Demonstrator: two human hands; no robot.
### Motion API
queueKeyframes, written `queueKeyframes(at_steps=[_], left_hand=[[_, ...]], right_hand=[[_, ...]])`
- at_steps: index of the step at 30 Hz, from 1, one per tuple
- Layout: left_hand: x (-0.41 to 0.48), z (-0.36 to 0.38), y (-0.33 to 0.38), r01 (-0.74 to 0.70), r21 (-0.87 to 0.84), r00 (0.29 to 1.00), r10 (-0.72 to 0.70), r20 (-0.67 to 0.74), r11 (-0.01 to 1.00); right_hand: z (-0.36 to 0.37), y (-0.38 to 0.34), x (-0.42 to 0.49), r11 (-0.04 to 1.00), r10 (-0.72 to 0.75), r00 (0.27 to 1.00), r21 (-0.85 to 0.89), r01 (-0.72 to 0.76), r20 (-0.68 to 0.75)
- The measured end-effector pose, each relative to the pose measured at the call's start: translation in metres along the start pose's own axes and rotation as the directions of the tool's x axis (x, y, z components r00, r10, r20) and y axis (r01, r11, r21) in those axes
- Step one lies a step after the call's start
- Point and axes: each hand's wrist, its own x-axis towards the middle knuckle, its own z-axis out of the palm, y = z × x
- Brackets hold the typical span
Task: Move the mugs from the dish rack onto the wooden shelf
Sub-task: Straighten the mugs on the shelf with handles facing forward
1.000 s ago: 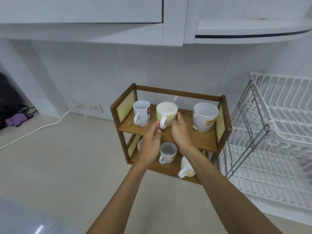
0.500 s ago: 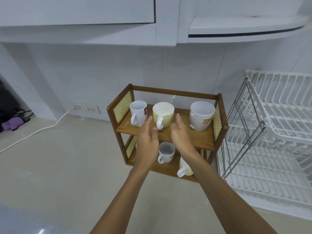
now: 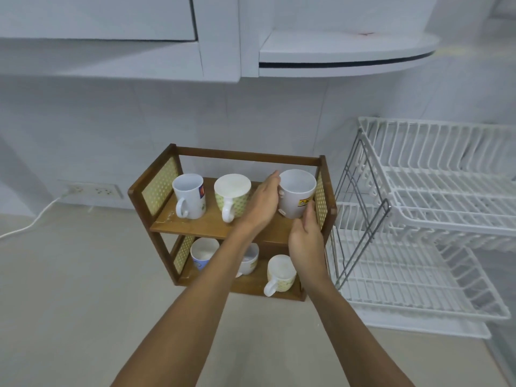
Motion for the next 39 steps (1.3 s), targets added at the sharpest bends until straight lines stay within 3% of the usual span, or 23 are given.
queueKeyframes(at_steps=[8, 28, 32, 35, 37, 39], left_hand=[[-0.027, -0.005, -0.018, -0.013, -0.171, 0.998, 0.003, -0.059, 0.985], [-0.031, -0.009, -0.021, -0.041, -0.186, 0.998, 0.030, -0.057, 0.982], [-0.048, -0.011, -0.019, -0.063, -0.140, 0.994, 0.050, -0.099, 0.988], [-0.087, -0.020, -0.029, -0.224, -0.118, 0.969, 0.208, -0.133, 0.968], [-0.117, -0.030, -0.055, -0.257, -0.090, 0.959, 0.243, -0.145, 0.962], [-0.142, -0.042, -0.090, -0.190, -0.091, 0.967, 0.171, -0.187, 0.977]], right_hand=[[0.003, 0.000, 0.018, 0.998, 0.032, 0.997, 0.053, -0.036, 0.072], [0.004, 0.005, 0.020, 0.999, 0.004, 0.997, 0.040, -0.008, 0.083], [-0.001, 0.008, 0.000, 0.998, -0.061, 0.998, 0.016, 0.061, 0.028], [-0.003, 0.020, -0.037, 0.983, -0.174, 0.985, 0.057, 0.174, 0.003], [0.003, 0.035, -0.070, 0.971, -0.216, 0.975, 0.112, 0.209, 0.052], [0.014, 0.055, -0.097, 0.977, -0.166, 0.976, 0.156, 0.144, 0.140]])
